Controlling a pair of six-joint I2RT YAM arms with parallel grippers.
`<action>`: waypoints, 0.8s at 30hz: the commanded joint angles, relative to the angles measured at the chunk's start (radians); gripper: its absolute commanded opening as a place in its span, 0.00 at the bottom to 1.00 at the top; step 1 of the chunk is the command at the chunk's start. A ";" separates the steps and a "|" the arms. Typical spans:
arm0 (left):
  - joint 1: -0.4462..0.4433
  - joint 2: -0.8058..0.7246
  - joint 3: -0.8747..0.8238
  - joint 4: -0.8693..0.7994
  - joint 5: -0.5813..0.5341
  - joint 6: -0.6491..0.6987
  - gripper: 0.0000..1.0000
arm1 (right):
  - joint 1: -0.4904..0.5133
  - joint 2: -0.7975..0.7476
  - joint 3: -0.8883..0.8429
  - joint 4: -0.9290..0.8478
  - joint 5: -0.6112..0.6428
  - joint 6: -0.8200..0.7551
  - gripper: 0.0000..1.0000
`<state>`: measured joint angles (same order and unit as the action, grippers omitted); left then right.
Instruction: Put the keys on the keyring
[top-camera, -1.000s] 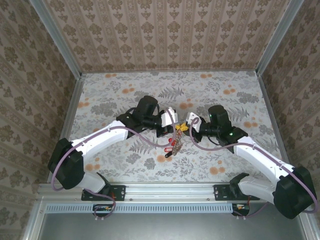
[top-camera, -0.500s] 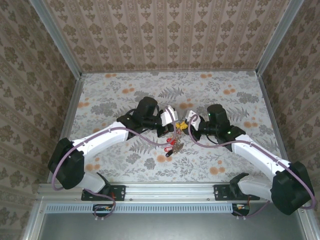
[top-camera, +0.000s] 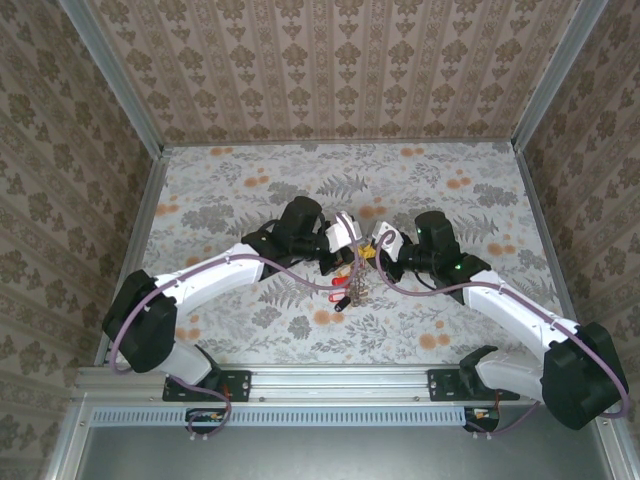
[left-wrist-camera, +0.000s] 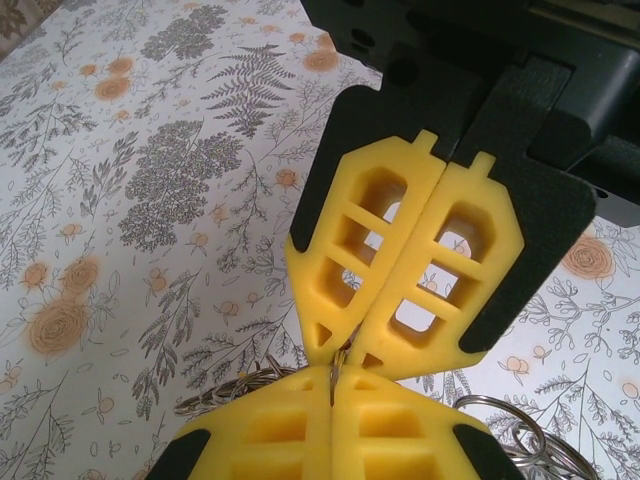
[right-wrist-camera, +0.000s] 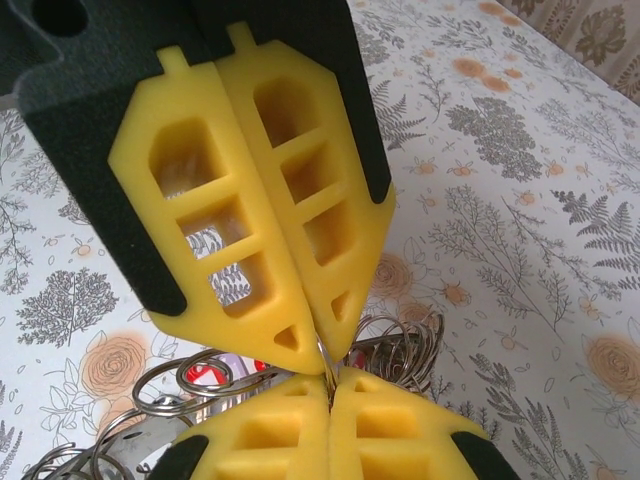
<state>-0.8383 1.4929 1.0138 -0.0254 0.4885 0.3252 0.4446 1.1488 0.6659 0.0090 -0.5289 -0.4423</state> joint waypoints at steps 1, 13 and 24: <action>-0.021 0.017 0.051 0.158 0.011 -0.035 0.00 | 0.028 -0.022 -0.003 0.054 -0.108 -0.010 0.02; -0.021 0.006 0.059 0.131 0.007 -0.031 0.00 | 0.025 -0.011 0.012 0.040 -0.115 -0.006 0.01; -0.033 -0.005 0.056 0.123 0.033 -0.038 0.00 | 0.017 -0.001 0.027 0.049 -0.118 0.063 0.02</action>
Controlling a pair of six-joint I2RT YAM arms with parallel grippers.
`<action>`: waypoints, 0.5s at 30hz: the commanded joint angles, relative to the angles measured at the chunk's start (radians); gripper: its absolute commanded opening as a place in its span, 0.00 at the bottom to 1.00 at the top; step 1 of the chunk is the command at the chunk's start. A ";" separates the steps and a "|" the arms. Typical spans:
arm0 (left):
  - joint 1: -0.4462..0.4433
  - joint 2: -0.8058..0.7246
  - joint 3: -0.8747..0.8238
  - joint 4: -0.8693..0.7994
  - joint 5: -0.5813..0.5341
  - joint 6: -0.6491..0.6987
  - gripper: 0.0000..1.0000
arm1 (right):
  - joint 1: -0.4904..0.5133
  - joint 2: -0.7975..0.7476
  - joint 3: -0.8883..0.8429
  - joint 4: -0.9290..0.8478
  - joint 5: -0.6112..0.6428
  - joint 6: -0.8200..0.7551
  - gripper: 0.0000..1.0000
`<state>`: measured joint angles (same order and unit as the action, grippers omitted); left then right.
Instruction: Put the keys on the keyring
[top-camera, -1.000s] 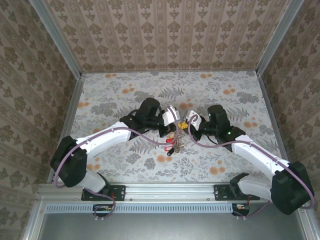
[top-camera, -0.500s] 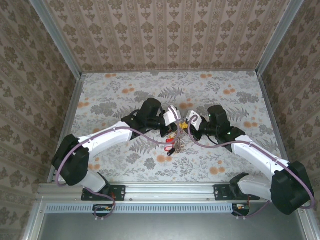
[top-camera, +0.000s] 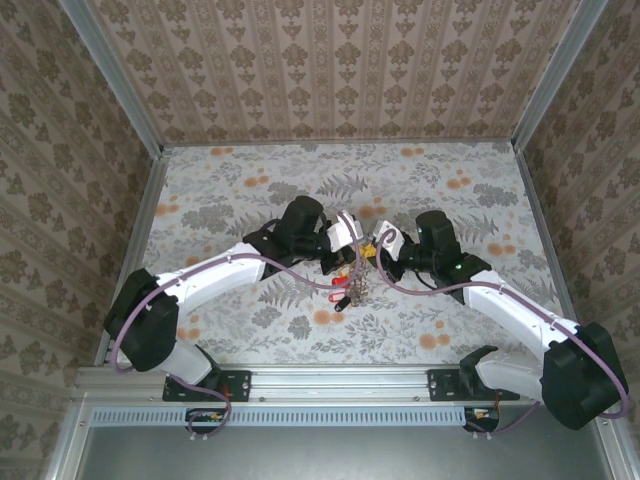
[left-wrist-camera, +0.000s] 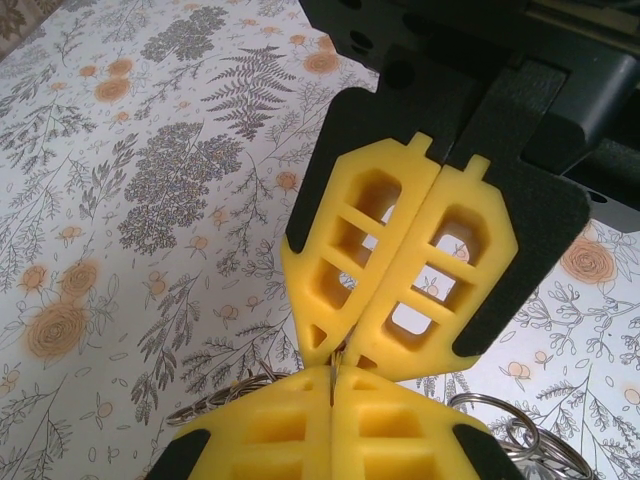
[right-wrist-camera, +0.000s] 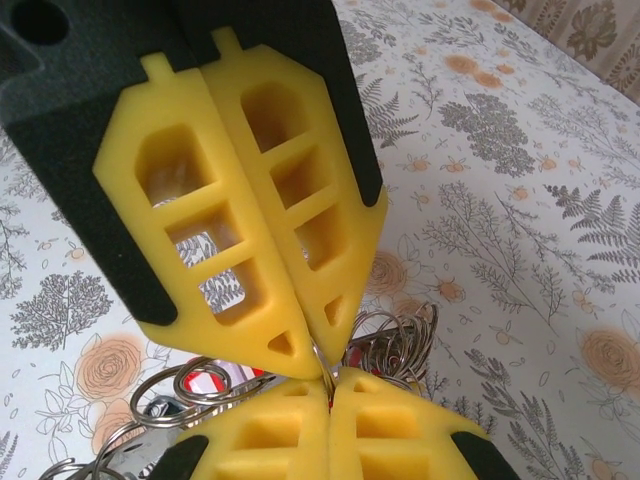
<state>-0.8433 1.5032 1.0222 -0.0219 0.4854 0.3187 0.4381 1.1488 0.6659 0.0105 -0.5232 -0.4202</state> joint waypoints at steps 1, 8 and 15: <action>-0.029 -0.013 0.044 0.132 0.035 -0.034 0.00 | 0.024 0.001 0.025 0.053 -0.124 0.046 0.02; -0.030 -0.008 0.043 0.140 0.050 -0.025 0.00 | 0.024 -0.007 0.014 0.051 -0.124 0.063 0.02; -0.029 -0.010 0.036 0.143 0.042 -0.021 0.00 | 0.024 -0.012 0.018 0.042 -0.111 0.068 0.02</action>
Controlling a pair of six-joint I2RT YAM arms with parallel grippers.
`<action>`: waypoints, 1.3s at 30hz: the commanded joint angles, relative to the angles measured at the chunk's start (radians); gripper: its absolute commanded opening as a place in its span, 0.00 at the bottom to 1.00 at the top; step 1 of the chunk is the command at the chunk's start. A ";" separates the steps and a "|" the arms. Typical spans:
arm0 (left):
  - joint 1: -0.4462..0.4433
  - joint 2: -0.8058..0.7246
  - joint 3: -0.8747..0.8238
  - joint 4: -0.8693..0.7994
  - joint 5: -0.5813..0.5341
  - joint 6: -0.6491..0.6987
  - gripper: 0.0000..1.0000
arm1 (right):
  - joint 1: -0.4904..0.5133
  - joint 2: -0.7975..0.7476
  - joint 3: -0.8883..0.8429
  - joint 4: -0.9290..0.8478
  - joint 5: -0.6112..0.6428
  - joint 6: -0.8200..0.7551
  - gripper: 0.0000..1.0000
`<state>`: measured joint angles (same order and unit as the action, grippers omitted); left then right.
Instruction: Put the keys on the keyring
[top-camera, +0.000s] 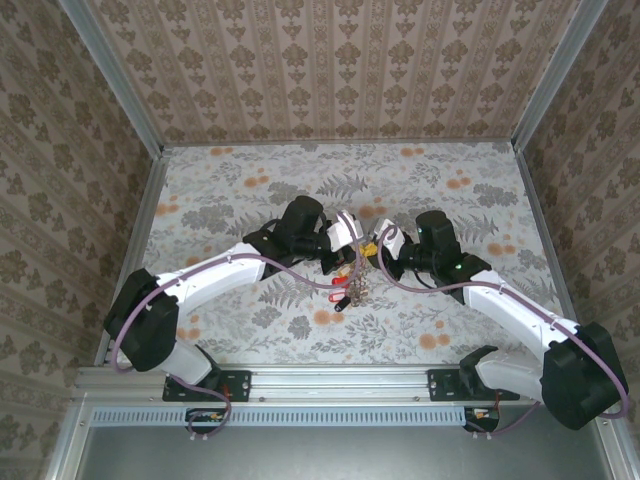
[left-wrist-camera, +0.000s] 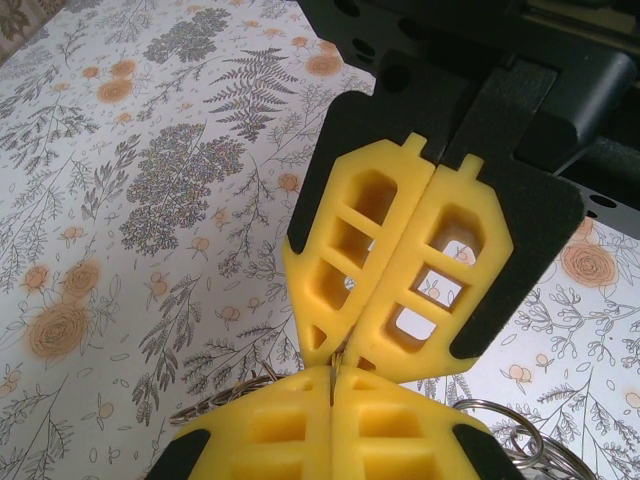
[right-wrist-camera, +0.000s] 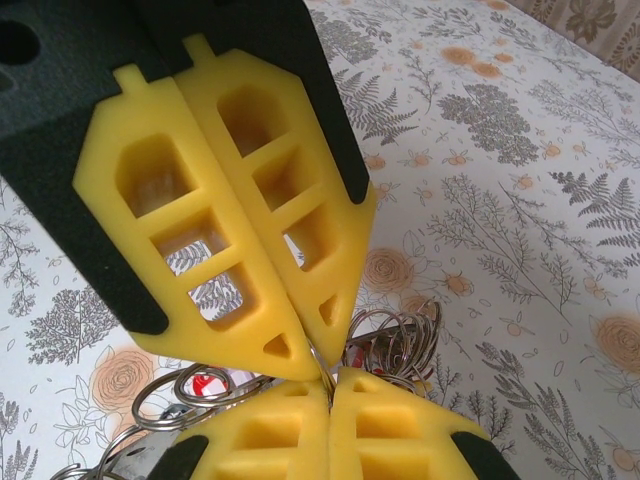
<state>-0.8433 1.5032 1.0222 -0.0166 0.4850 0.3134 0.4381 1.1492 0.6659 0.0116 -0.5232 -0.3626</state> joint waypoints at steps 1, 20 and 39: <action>-0.028 -0.008 0.035 0.139 0.042 -0.017 0.00 | 0.024 -0.012 0.018 0.039 -0.110 0.010 0.02; -0.022 -0.007 0.037 0.174 0.066 -0.040 0.00 | 0.024 0.015 -0.025 0.099 -0.112 0.063 0.14; 0.027 -0.031 -0.006 0.188 0.200 0.012 0.00 | 0.022 -0.125 -0.066 0.032 -0.057 0.029 0.30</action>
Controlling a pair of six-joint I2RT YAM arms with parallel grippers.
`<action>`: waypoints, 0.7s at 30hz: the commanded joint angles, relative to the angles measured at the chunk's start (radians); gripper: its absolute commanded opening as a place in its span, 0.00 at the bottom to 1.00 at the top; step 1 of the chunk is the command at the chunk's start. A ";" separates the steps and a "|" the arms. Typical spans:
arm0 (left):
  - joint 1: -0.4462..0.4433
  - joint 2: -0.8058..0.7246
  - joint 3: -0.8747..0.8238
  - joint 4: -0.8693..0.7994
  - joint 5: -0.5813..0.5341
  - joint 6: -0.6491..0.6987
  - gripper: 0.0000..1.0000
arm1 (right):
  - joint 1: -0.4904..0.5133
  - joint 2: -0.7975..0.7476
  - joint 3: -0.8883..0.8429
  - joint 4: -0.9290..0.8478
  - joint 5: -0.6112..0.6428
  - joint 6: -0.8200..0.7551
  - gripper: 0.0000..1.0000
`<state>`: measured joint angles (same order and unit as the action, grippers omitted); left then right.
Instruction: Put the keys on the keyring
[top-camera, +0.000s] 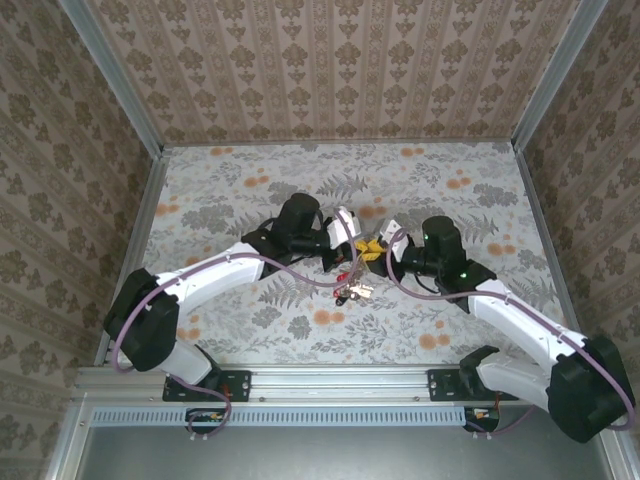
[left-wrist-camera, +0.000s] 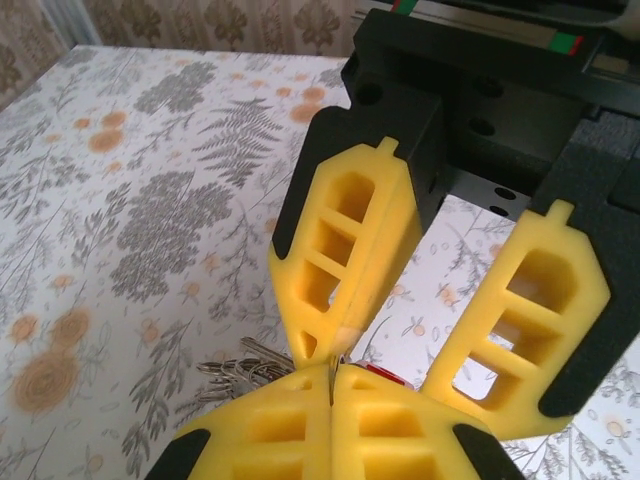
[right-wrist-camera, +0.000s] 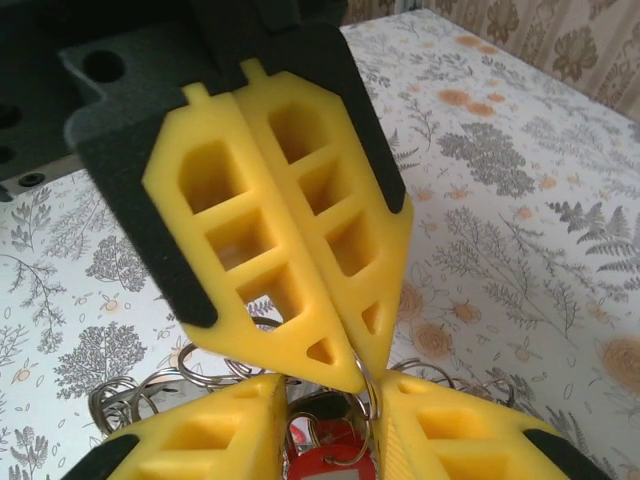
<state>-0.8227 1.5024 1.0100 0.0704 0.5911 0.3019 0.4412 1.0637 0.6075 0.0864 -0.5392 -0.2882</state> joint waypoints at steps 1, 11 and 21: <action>0.010 -0.036 0.003 0.104 0.100 0.024 0.00 | 0.019 -0.045 -0.005 -0.054 -0.032 -0.049 0.30; 0.027 -0.047 -0.019 0.125 0.127 0.029 0.00 | 0.011 -0.090 0.008 -0.095 0.066 -0.066 0.34; 0.030 -0.047 -0.021 0.132 0.136 0.032 0.00 | -0.024 -0.166 -0.014 -0.109 0.122 -0.075 0.35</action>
<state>-0.8024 1.4967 0.9878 0.1394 0.6865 0.3111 0.4286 0.9150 0.6060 -0.0074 -0.4541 -0.3641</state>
